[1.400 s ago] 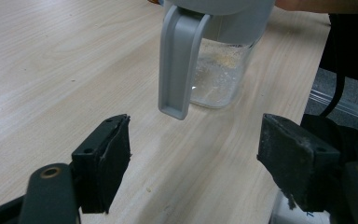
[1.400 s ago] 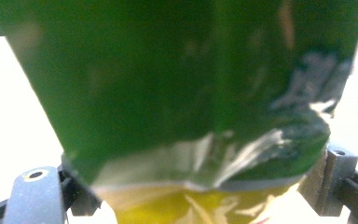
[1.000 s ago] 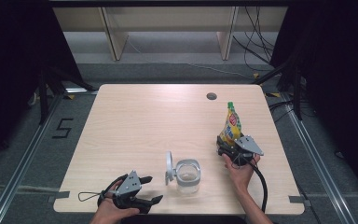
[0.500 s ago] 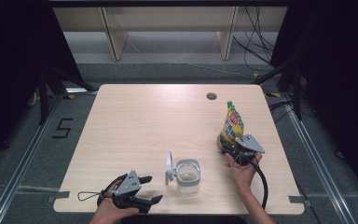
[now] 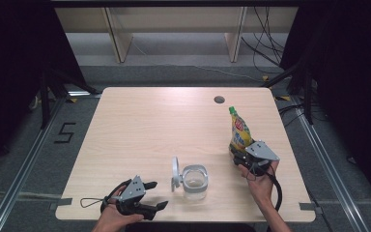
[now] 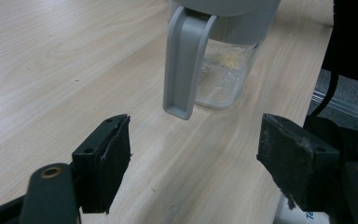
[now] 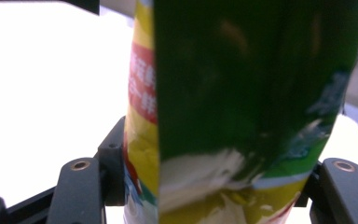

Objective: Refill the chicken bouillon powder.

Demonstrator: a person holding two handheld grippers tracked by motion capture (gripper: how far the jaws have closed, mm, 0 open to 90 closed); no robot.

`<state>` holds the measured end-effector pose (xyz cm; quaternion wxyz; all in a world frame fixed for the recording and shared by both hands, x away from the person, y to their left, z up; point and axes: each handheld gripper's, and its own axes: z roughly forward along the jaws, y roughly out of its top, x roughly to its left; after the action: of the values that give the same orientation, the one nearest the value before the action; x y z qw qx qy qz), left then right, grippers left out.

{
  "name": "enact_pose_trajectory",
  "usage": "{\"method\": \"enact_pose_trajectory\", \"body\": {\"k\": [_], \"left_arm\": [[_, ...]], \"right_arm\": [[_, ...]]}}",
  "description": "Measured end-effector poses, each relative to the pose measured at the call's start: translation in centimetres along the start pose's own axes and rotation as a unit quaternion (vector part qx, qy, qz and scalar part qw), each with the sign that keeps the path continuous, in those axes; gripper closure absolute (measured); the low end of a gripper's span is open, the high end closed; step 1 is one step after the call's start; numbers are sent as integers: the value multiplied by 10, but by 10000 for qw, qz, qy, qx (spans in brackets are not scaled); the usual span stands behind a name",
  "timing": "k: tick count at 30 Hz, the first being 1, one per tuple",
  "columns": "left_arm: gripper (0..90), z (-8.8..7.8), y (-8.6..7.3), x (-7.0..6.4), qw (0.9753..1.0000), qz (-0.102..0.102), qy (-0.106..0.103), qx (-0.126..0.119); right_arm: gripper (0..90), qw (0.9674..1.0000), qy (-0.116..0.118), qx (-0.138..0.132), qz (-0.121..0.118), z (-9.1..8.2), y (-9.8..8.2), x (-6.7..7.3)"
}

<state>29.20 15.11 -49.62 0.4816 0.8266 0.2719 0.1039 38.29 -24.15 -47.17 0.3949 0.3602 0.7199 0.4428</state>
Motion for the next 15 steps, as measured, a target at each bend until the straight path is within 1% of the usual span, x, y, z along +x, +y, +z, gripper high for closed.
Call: {"method": "enact_pose_trajectory", "body": {"k": [1, 2, 3, 4, 5, 6, 7, 8, 9, 10, 11, 12, 13, 14, 15], "left_arm": [[251, 0, 0, 0, 10000, -37, -29, -10], [251, 0, 0, 0, 10000, -37, -29, -10], [251, 1, 0, 0, 10000, 5, -9, -29], [251, 1, -1, -1, 10000, -90, 5, -28], [251, 1, 0, -1, 10000, -25, 47, -38], [251, 1, 0, -1, 10000, -25, 47, -38], [251, 0, 1, 0, 10000, 78, -7, 10], [251, 1, 0, -2, 10000, -69, 32, -52], [250, 0, 0, -1, 10000, -37, -3, 13], [250, 0, 0, -1, 10000, -31, 6, 11], [250, 0, 0, -1, 10000, -31, 6, 11], [250, 1, 0, -1, 10000, -18, 12, 7], [249, 1, 0, -1, 10000, -63, 10, -1], [250, 1, 0, -1, 10000, -63, 10, -1], [250, 1, -1, -1, 10000, -51, 9, -3]], "right_arm": [[369, 9999, -23, -93, -138, -15, 6, 1], [369, 9999, -23, -93, -138, -15, 6, 1], [369, 9995, -74, -142, -267, -20, 8, 1], [369, 9991, -63, -153, -378, -29, 10, 1], [369, 9989, -18, -143, -440, -41, 12, 4], [369, 9989, -18, -143, -440, -41, 12, 4], [370, 9985, 37, -148, -531, -47, 13, 4], [370, 9972, 127, -197, -709, -57, 15, 5], [370, 9960, 155, -187, -864, -62, 16, 6], [370, 9952, 165, -169, -954, -67, 17, 8], [370, 9952, 165, -169, -954, -67, 17, 8], [370, 9941, 145, -164, -1066, -71, 17, 10], [370, 9906, 116, -133, -1357, -78, 18, 15], [370, 9906, 116, -133, -1357, -78, 18, 15], [371, 9887, 96, -71, -1492, -82, 18, 17]]}}
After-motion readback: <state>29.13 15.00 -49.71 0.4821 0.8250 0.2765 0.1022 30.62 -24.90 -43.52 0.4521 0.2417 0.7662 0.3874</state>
